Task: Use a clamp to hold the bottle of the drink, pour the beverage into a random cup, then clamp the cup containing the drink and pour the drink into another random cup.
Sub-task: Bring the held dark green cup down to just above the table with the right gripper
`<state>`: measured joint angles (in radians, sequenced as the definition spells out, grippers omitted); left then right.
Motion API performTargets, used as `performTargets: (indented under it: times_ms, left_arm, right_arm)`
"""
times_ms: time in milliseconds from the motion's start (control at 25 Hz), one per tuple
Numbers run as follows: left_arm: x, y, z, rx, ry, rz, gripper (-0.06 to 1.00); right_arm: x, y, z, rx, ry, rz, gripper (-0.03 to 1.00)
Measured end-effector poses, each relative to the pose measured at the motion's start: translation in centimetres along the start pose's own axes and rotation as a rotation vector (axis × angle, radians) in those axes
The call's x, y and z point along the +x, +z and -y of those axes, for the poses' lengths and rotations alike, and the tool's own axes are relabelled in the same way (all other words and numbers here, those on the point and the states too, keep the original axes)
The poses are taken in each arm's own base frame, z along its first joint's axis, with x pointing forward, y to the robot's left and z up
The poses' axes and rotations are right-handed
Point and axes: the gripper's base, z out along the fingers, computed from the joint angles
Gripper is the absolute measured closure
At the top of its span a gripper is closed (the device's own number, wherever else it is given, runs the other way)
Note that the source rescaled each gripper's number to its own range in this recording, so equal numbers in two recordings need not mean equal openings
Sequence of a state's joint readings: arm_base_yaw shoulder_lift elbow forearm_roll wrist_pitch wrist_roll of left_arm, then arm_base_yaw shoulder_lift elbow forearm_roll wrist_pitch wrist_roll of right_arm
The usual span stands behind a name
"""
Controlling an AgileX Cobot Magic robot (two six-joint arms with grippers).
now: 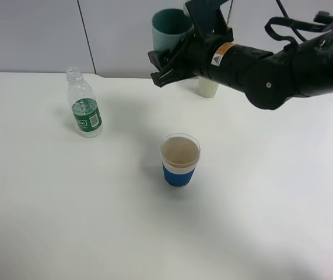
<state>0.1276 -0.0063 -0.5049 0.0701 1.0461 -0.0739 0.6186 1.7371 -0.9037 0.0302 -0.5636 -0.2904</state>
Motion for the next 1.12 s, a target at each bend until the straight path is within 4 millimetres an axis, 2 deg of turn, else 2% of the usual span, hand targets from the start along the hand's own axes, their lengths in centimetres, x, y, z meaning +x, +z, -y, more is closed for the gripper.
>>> performTargets:
  times_ms: [320,520,800,960,1120]
  left_arm:
    - [0.0,0.0,0.0,0.0,0.0,0.0,-0.06]
    - [0.0,0.0,0.0,0.0,0.0,0.0,-0.06]
    - [0.0,0.0,0.0,0.0,0.0,0.0,-0.06]
    - [0.0,0.0,0.0,0.0,0.0,0.0,-0.06]
    - [0.0,0.0,0.0,0.0,0.0,0.0,-0.06]
  right_arm:
    - [4.5,-1.9,1.7,0.057,0.062,-0.135,0.97]
    - [6.4,-2.9,2.9,0.044,0.067,-0.178,0.97]
    - [8.4,-4.2,5.0,0.116,0.131,-0.159,0.97]
    - [9.7,-3.9,5.2,0.095,0.1,-0.141,0.97]
    - [11.4,-3.0,4.2,0.01,0.05,-0.097,0.97]
